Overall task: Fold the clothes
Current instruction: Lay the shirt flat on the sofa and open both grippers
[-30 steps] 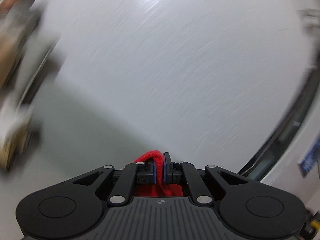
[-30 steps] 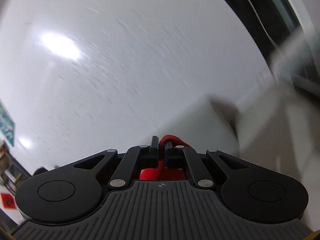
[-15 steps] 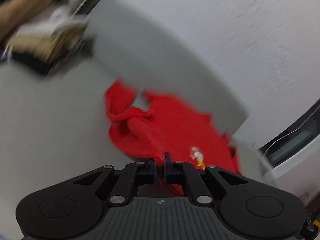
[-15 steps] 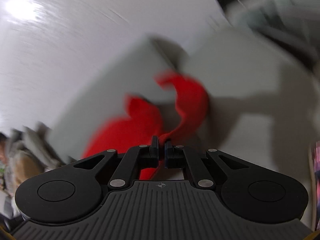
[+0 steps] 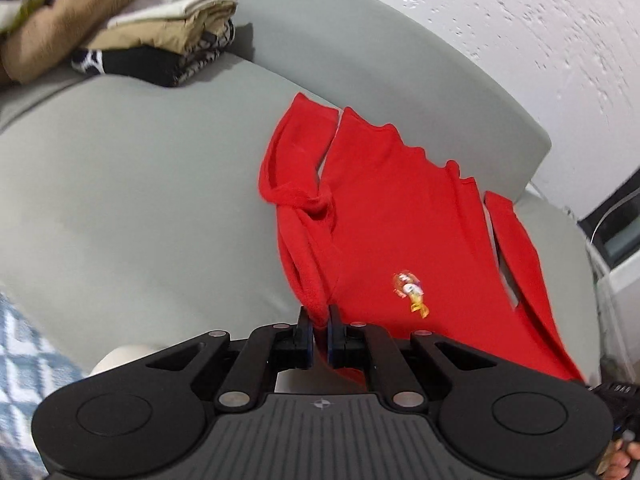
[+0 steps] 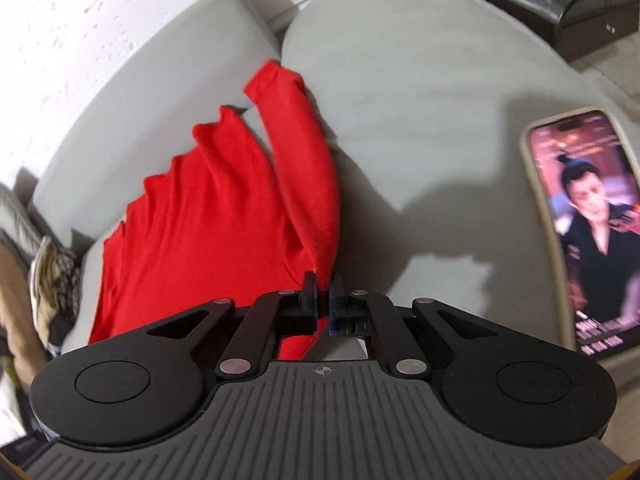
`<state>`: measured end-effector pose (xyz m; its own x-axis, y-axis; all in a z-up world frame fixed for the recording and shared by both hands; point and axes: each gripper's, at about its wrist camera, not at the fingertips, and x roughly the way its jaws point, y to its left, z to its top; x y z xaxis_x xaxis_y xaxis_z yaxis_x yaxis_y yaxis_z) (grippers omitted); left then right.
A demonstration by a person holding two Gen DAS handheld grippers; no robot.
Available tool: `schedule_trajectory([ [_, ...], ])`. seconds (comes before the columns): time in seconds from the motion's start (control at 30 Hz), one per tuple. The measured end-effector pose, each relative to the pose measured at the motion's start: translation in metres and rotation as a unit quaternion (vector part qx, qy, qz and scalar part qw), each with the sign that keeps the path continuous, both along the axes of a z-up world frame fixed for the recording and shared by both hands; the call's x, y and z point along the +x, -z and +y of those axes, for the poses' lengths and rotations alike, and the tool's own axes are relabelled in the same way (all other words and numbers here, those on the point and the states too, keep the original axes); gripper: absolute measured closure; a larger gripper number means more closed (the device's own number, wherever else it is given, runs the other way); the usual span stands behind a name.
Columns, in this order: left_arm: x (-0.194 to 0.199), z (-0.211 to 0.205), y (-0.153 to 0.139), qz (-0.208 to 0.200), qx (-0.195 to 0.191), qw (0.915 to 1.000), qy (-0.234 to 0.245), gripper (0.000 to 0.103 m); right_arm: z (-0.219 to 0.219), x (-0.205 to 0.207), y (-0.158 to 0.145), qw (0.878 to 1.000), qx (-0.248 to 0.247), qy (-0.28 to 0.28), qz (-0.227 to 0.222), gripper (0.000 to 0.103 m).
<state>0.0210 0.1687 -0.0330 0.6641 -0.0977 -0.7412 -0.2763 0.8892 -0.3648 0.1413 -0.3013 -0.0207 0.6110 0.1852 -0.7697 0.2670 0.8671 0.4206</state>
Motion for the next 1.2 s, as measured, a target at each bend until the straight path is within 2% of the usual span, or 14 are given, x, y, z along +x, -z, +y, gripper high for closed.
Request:
schedule_trajectory([
  [0.17,-0.007,-0.010,0.010,0.049,0.051,0.9974,0.015,0.094,0.013,-0.047,0.005,0.998,-0.049,-0.021,0.014,0.098],
  [0.23,-0.011,-0.011,0.015,0.080,0.055,0.9950,0.023,0.091,0.009,-0.053,0.016,0.998,-0.043,-0.032,0.034,0.088],
  [0.27,-0.012,-0.015,0.014,0.085,0.066,0.9939,0.027,0.084,0.009,-0.054,0.018,0.998,-0.041,-0.033,0.043,0.080],
  [0.33,-0.017,-0.022,0.005,0.082,0.087,0.9923,0.033,0.071,0.009,-0.063,0.014,0.997,-0.050,-0.037,0.036,0.076],
  [0.37,-0.018,-0.024,-0.003,0.076,0.093,0.9922,0.034,0.071,0.012,-0.068,0.008,0.997,-0.060,-0.042,0.031,0.066],
  [0.43,-0.024,-0.029,-0.013,0.061,0.099,0.9924,0.042,0.070,0.017,-0.080,0.000,0.995,-0.082,-0.056,0.017,0.060],
  [0.53,-0.024,-0.044,-0.017,0.042,0.104,0.9915,0.066,0.069,0.042,-0.090,-0.006,0.989,-0.095,-0.113,0.012,0.062],
  [0.6,-0.019,-0.059,-0.012,0.041,0.114,0.9889,0.086,0.068,0.061,-0.086,0.003,0.983,-0.095,-0.155,0.021,0.070],
  [0.7,-0.011,-0.076,-0.005,0.043,0.141,0.9838,0.103,0.062,0.088,-0.085,0.011,0.976,-0.102,-0.191,0.023,0.071],
  [0.83,-0.002,-0.085,-0.001,0.036,0.172,0.9781,0.112,0.056,0.104,-0.083,0.011,0.969,-0.126,-0.212,0.016,0.069],
  [0.97,0.011,-0.091,0.008,0.035,0.191,0.9735,0.121,0.044,0.114,-0.073,0.013,0.967,-0.136,-0.216,0.012,0.059],
  [1.03,0.015,-0.097,0.017,0.044,0.206,0.9684,0.134,0.042,0.118,-0.070,0.019,0.966,-0.143,-0.216,0.020,0.058],
  [1.13,0.018,-0.104,0.035,0.075,0.203,0.9647,0.151,0.041,0.124,-0.070,0.031,0.962,-0.146,-0.230,0.034,0.056],
  [1.2,0.013,-0.104,0.040,0.067,0.203,0.9661,0.145,0.039,0.123,-0.075,0.035,0.961,-0.147,-0.232,0.023,0.052],
])
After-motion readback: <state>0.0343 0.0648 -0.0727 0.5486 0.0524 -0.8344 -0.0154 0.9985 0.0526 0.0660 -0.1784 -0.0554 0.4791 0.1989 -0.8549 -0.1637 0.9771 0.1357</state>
